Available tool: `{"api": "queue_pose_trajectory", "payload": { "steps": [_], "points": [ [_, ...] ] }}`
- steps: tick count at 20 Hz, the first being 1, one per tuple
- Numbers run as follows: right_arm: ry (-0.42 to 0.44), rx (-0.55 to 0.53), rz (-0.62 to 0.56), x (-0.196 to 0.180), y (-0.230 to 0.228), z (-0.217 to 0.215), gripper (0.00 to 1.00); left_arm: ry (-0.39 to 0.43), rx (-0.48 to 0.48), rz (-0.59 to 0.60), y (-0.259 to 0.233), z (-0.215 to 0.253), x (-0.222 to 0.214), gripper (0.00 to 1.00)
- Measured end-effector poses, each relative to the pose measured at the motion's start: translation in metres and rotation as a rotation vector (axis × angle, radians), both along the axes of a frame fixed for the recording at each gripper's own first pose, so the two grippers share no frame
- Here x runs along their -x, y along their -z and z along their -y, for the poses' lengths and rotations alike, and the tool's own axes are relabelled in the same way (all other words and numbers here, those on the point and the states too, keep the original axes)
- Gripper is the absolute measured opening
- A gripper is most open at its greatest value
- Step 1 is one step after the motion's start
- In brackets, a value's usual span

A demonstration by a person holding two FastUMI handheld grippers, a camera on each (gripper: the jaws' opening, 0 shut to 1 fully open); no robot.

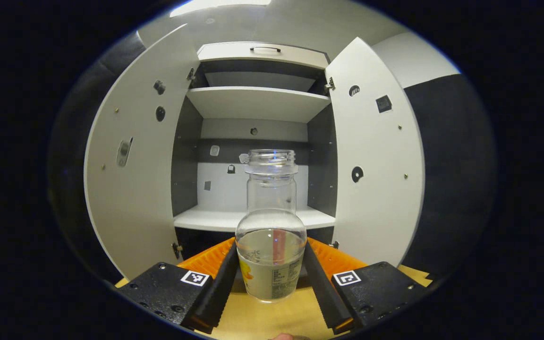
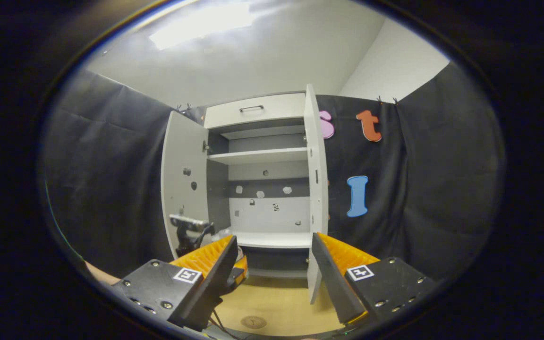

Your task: Grasp the bottle in the cabinet with the left hand and place it on the coaster, then close the right door with the right hand and the left door with the left hand.

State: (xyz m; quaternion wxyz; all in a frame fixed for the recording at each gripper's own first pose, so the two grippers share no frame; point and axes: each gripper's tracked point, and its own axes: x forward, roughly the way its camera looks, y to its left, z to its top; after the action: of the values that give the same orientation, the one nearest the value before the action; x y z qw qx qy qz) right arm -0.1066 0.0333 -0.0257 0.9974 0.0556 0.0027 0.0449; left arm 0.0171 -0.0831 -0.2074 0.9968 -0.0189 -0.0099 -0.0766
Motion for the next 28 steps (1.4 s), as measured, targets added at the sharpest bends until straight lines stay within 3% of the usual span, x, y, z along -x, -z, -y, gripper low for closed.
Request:
{"api": "queue_pose_trajectory", "payload": {
  "steps": [2, 7, 10, 20, 22, 24, 25, 26, 28],
  "points": [
    [0.036, -0.014, -0.009, -0.006, 0.001, 0.013, 0.96, 0.042, -0.006, -0.038, 0.039, 0.009, 0.015, 0.81],
    [0.103, -0.017, -0.007, -0.032, 0.004, 0.032, 0.94, 0.194, -0.022, -0.005, 0.092, 0.033, 0.043, 0.81],
    [0.143, -0.050, -0.032, -0.049, 0.011, 0.038, 0.96, 0.200, -0.033, -0.018, 0.127, 0.029, 0.055, 0.81],
    [0.269, -0.106, -0.049, -0.090, 0.020, 0.053, 0.94, 0.375, -0.035, -0.173, 0.250, 0.045, 0.060, 0.81],
    [0.291, -0.104, -0.043, -0.090, 0.017, 0.056, 0.98, 0.401, -0.056, -0.135, 0.245, 0.049, 0.063, 0.84],
    [0.298, -0.109, -0.034, -0.089, 0.012, 0.055, 0.99, 0.434, -0.098, -0.163, 0.249, 0.055, 0.065, 0.81],
    [0.303, -0.109, -0.027, -0.088, 0.010, 0.056, 0.94, 0.450, -0.117, -0.178, 0.253, 0.056, 0.067, 0.82],
    [0.309, -0.109, -0.027, -0.087, 0.010, 0.058, 0.98, 0.465, -0.125, -0.192, 0.253, 0.056, 0.070, 0.83],
    [0.319, -0.110, -0.025, -0.084, 0.009, 0.062, 0.98, 0.510, -0.125, -0.205, 0.246, 0.056, 0.076, 0.83]
  ]
}}
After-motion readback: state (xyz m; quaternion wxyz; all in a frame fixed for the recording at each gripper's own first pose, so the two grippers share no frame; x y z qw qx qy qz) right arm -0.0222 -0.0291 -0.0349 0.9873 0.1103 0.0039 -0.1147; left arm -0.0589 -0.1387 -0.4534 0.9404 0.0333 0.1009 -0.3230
